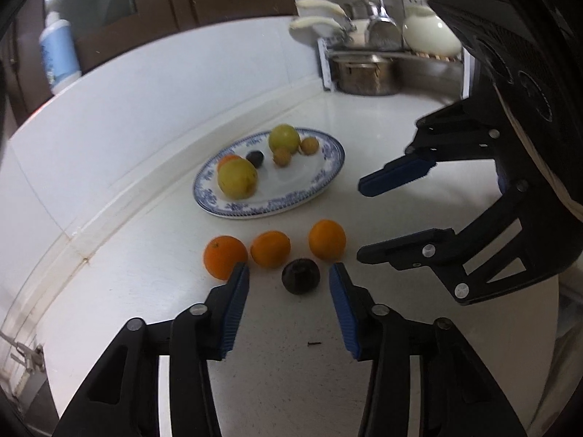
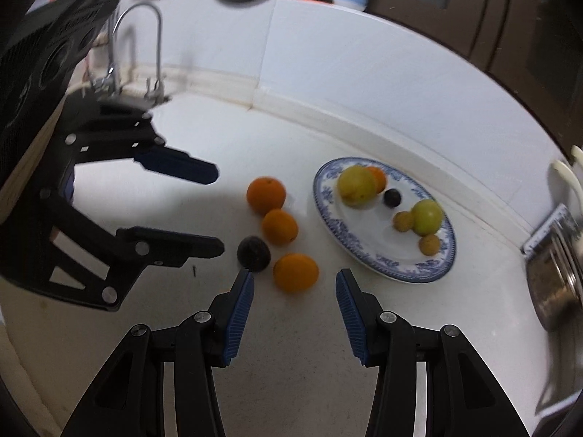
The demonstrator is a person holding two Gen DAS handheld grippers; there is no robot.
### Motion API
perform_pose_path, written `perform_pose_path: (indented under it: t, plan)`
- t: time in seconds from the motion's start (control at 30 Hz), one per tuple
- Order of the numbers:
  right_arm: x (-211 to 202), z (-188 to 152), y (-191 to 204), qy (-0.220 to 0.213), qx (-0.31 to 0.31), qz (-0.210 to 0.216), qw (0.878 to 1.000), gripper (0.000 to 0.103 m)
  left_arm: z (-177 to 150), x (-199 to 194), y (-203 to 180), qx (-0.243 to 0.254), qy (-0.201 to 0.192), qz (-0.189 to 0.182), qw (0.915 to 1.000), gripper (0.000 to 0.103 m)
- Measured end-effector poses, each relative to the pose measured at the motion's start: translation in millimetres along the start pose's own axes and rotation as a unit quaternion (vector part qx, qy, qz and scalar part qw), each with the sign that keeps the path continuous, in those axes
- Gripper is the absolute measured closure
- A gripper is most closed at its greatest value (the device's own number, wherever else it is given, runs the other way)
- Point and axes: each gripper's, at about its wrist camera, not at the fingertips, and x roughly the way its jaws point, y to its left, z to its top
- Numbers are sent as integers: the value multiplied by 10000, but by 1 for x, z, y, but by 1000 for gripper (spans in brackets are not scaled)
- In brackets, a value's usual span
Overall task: Organize fruits
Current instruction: 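Grasp the second dark plum with the left tool while the right tool grasps an orange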
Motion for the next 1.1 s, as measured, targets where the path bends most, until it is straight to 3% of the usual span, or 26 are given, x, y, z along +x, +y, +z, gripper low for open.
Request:
perform_pose_path:
  t: [0.47,0.9,1.0,1.1]
  plan:
    - [42,-5,-12,241,-323,389,9984,55,-2,36,3,252,352,-267,9987,63]
    - [59,-4,-22,278,-292,779,9961,56,-1,51,5,65,526,-481,9974,73]
    - [60,-4,-22,271,-241,875,9955,63,0,51,5,14,531,-455,9975,73]
    - [60,-5,-21,249,-212,846,9959,63,-1,48,5,-108,547,-435,9975,73]
